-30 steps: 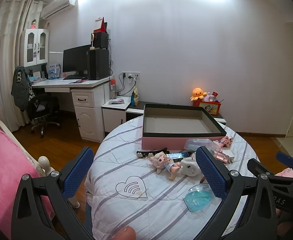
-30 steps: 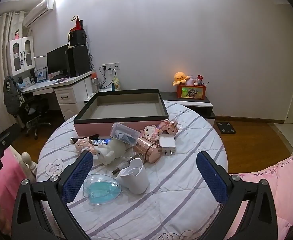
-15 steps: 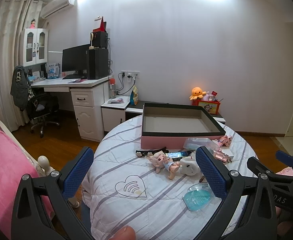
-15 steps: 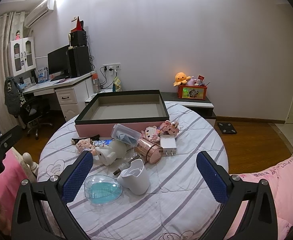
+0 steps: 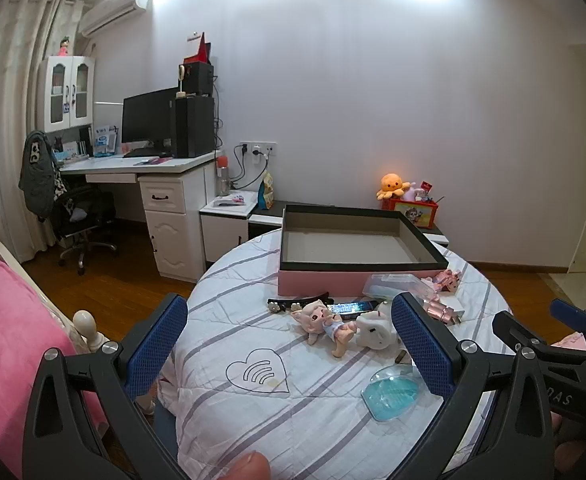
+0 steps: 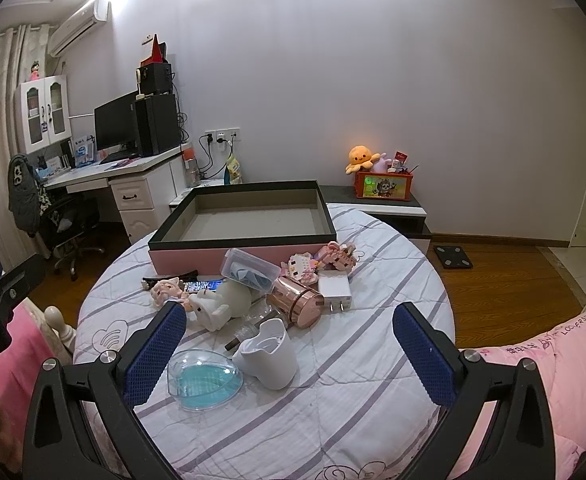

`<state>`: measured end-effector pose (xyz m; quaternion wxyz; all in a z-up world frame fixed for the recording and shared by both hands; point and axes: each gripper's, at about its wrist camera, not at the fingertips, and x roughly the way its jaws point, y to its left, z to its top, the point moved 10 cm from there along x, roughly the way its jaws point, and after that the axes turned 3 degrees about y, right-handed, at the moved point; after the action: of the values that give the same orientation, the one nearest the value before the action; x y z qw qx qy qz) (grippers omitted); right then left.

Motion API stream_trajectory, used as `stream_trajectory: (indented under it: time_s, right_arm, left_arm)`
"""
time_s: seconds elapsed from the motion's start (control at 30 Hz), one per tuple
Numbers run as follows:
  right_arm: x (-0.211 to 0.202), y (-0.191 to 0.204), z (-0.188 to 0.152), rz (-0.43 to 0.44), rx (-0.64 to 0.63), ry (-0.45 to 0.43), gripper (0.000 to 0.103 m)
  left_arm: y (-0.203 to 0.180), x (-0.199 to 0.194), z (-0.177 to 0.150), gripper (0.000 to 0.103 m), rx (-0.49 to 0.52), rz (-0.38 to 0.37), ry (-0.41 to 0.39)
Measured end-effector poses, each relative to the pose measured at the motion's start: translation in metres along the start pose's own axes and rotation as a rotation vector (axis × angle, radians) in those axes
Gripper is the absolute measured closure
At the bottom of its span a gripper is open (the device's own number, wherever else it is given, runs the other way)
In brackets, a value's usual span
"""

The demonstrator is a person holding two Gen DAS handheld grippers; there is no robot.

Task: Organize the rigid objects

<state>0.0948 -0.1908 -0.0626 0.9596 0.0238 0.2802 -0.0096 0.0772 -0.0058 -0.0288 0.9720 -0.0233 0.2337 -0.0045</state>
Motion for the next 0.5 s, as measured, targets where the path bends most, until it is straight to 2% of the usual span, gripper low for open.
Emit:
stream_trajectory:
  time_s: [0.5]
  right_arm:
    - [0.0008, 0.0009, -0.0007, 0.002, -0.007, 0.003, 0.000]
  left_arm:
    - [0.0002, 0.0004, -0.0039, 0.000, -0.010, -0.009, 0.006]
